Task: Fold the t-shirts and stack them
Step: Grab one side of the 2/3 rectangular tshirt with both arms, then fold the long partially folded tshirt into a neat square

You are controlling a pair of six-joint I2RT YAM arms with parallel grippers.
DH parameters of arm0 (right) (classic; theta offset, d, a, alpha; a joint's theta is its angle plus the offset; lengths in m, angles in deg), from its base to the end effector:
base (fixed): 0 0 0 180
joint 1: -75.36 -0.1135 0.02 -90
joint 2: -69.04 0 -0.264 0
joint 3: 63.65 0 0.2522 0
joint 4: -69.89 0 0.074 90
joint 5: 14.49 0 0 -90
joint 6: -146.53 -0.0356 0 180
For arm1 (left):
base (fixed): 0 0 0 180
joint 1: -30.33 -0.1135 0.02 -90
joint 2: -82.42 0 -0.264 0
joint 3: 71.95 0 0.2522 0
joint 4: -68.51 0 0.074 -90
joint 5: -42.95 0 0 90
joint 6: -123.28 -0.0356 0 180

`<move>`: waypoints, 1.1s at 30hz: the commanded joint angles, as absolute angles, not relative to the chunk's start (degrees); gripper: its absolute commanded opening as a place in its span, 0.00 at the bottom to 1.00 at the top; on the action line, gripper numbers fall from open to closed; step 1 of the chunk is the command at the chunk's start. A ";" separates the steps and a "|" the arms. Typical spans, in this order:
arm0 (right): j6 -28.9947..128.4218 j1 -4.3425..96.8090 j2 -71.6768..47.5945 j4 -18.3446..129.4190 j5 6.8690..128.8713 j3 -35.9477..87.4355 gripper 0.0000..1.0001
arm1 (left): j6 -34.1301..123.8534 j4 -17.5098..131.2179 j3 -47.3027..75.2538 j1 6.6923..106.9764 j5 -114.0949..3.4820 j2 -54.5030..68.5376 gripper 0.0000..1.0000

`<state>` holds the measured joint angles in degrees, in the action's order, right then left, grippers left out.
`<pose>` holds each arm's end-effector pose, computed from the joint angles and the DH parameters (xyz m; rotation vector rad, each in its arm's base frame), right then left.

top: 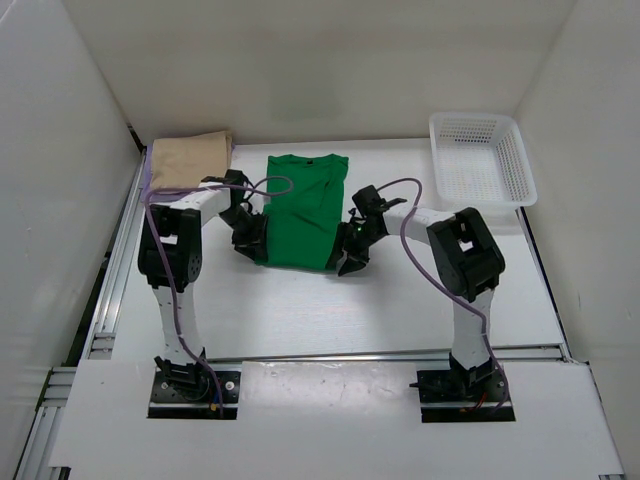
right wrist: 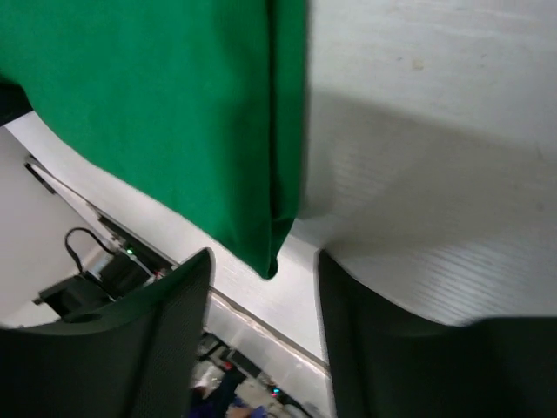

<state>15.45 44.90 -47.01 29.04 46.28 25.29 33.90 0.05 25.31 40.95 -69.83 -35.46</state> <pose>0.3359 0.2177 0.1384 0.1248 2.9751 0.9677 0.3721 -0.0838 0.1512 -0.2714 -3.0452 0.6153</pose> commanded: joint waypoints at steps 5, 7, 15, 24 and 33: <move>14.34 45.38 -51.19 29.85 46.77 28.68 0.25 | 33.28 0.35 26.88 40.88 -70.95 -37.11 0.18; 13.73 45.39 -51.72 30.46 46.77 29.30 0.04 | 33.28 0.35 26.88 40.88 -70.95 -37.11 0.10; 15.83 45.92 -43.13 29.77 44.84 25.35 0.00 | 33.28 -5.53 22.06 42.89 -65.51 -27.91 0.10; 17.08 36.36 -18.71 24.67 51.60 8.48 0.00 | 33.28 -16.61 5.01 48.78 -59.37 -9.27 0.10; 4.95 17.64 -3.58 19.31 62.14 3.46 0.00 | 33.28 -27.25 1.23 57.31 -50.84 11.04 0.10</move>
<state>10.16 21.01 -7.95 23.69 56.07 3.69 33.93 -20.01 2.78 56.01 -57.94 5.91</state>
